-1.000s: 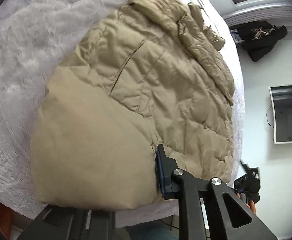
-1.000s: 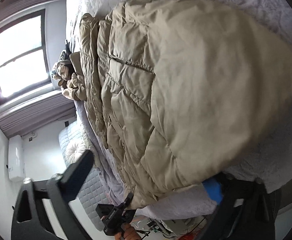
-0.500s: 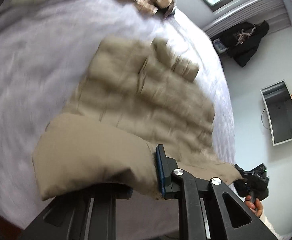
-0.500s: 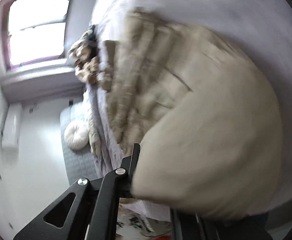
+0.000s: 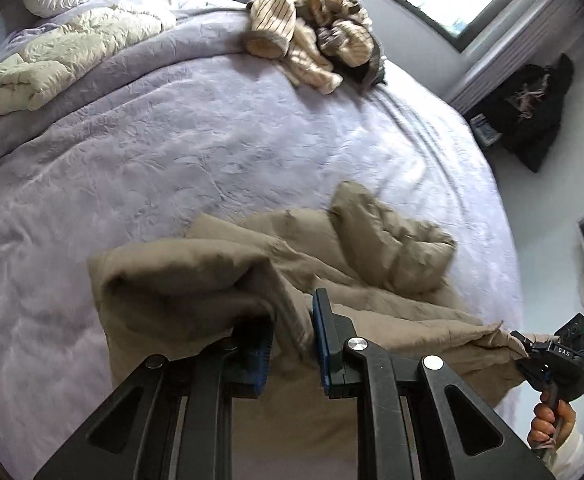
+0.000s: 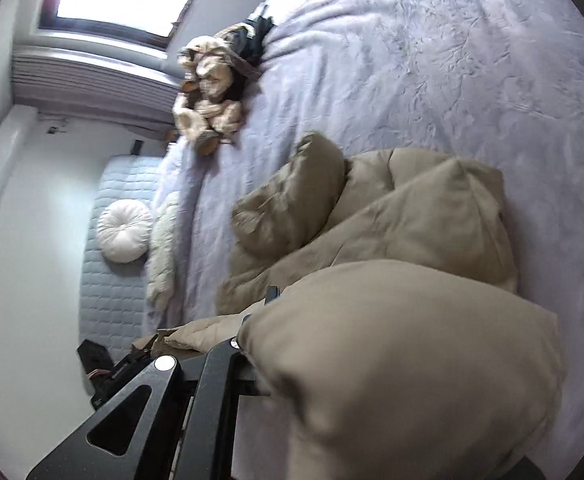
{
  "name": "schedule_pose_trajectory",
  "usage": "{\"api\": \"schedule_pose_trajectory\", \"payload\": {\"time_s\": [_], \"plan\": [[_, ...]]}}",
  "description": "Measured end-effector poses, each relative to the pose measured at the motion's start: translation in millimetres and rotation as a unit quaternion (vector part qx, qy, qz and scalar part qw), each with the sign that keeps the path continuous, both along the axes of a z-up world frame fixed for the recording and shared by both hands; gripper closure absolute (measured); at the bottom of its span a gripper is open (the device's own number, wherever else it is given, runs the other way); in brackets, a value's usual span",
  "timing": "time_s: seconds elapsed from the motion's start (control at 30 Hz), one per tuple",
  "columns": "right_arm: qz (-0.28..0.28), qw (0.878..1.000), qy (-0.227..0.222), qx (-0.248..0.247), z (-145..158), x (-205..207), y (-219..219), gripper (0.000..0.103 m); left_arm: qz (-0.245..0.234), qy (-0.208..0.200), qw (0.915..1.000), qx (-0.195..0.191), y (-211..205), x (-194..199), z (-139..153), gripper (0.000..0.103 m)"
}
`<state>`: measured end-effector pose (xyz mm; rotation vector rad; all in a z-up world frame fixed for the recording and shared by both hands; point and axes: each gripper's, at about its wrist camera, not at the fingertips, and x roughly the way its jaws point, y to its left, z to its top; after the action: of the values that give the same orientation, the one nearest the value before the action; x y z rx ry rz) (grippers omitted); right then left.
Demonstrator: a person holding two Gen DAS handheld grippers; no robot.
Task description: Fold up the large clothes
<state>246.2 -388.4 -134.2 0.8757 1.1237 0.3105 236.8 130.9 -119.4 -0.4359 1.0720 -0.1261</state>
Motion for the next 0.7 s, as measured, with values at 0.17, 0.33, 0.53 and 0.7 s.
{"api": "schedule_pose_trajectory", "payload": {"time_s": [0.17, 0.33, 0.53, 0.7], "plan": [[-0.036, 0.999, 0.039, 0.005, -39, 19, -4, 0.095, -0.009, 0.029, 0.9993, 0.024, -1, 30, -27, 0.056], [-0.058, 0.997, 0.052, -0.002, -49, 17, -7, 0.09, -0.007, 0.013, 0.9976, 0.068, 5, 28, -9, 0.004], [-0.063, 0.997, 0.032, -0.02, -30, 26, 5, 0.042, -0.018, 0.002, 0.9955, 0.093, 7, 24, 2, 0.004], [-0.021, 0.995, -0.037, -0.095, 21, 15, 17, 0.033, -0.085, 0.014, 0.989, 0.12, -23, 22, -21, 0.027]]}}
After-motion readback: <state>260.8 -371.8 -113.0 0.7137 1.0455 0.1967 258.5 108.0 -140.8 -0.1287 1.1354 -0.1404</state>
